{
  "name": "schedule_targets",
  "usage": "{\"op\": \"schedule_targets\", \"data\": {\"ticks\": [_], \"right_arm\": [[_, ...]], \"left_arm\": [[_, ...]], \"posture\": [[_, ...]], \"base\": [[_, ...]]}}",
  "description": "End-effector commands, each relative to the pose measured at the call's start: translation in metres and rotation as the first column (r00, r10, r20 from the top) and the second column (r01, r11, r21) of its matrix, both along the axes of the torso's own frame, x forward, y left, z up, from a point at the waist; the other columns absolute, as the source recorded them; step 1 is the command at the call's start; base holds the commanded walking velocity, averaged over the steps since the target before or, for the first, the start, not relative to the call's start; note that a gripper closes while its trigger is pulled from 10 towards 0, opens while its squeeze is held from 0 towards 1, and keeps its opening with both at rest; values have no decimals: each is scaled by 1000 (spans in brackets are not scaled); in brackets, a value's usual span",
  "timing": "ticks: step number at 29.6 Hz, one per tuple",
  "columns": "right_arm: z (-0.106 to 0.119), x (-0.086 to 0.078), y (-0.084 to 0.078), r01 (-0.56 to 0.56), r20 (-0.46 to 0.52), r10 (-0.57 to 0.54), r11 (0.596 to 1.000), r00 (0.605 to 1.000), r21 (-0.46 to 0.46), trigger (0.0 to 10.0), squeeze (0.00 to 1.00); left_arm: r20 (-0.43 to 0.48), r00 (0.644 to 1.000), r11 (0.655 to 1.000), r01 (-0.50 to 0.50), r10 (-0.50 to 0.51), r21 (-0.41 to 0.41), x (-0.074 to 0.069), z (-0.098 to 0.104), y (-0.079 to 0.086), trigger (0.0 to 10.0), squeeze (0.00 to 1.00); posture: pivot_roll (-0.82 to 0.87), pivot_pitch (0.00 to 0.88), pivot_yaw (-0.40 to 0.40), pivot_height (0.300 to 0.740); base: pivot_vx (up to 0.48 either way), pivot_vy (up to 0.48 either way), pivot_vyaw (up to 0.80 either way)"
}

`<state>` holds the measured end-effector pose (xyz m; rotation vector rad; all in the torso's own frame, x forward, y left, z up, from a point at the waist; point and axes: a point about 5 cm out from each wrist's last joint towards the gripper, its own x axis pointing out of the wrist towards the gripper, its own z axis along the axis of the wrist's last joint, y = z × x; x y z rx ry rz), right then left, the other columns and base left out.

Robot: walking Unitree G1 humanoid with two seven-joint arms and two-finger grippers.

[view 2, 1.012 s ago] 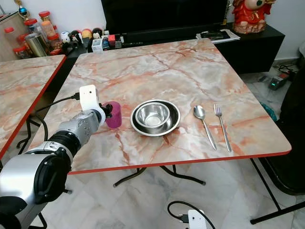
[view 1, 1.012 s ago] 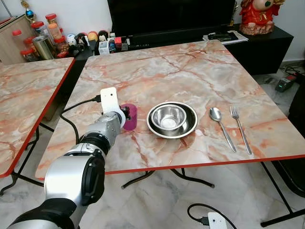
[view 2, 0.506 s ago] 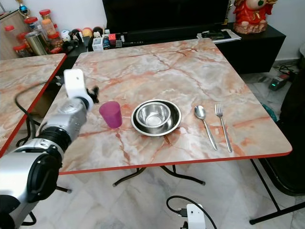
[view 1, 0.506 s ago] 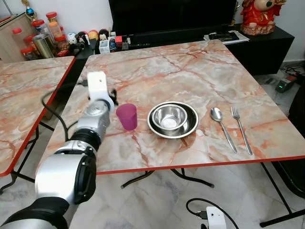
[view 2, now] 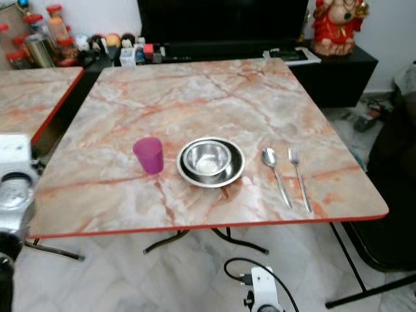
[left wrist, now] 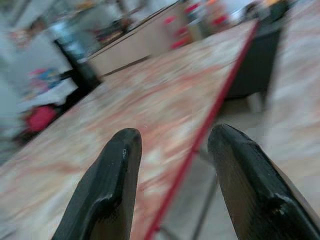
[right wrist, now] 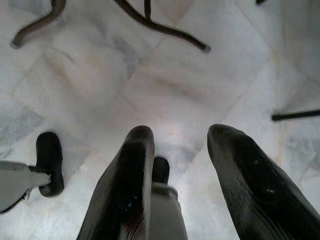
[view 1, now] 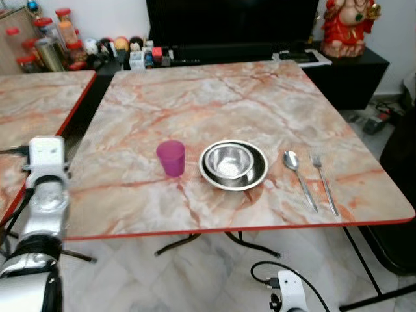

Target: Setting the table

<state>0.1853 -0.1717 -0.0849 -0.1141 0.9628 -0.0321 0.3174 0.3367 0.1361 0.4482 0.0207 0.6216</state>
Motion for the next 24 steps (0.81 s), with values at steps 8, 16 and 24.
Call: {"op": "schedule_targets", "data": {"ticks": [8,16,24], "right_arm": [[1,2,3,-22,-3,22,1000,1000,2,10000,0],[-3,-5,5,-9,-18,9,1000,1000,10,10000,0],[-3,-6,1,3,-20,-3,1000,1000,4,10000,0]], "left_arm": [[-238,905,936,-340,351,88,-72,-58,48,10000,0],[-505,759,900,-427,410,89,-124,-121,40,10000,0],[-623,773,919,-152,-118,-363,-118,-173,-31,10000,0]], "posture": [[74,0,9,740],[60,0,34,740],[42,0,41,740]], "base": [[0,0,0],[0,0,0],[0,0,0]]}}
